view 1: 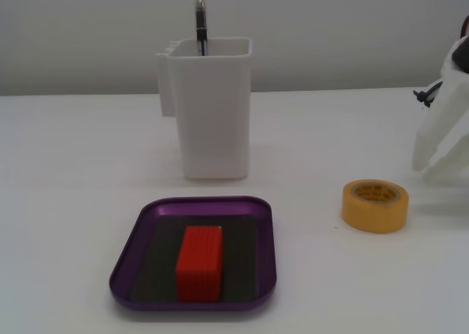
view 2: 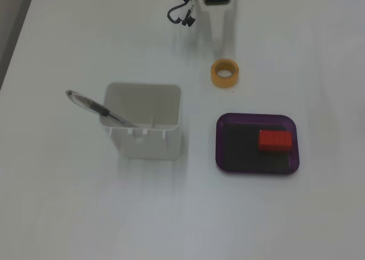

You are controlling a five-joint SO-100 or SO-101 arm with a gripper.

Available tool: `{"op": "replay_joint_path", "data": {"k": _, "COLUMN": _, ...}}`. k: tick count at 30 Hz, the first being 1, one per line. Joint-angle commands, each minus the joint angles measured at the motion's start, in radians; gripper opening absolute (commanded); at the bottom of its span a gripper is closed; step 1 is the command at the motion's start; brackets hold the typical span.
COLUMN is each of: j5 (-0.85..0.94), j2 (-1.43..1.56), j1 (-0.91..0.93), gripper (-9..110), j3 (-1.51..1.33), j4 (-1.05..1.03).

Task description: Grab up the yellow tape and put it in the box.

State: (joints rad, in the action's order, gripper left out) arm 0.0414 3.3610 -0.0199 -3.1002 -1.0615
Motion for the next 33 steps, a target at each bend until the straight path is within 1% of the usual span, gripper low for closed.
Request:
{"op": "replay_joint_path", "data": {"k": 1, "j5": -0.006, "j2": 0.091, "j1": -0.005, "gripper": 1, "j3": -0.009, "j4": 0.015}}
{"op": "replay_joint_path", "data": {"k": 33, "j5": -0.006, "j2": 0.078, "j1": 0.008, "gripper": 1, "j3": -0.009, "j4": 0.005}}
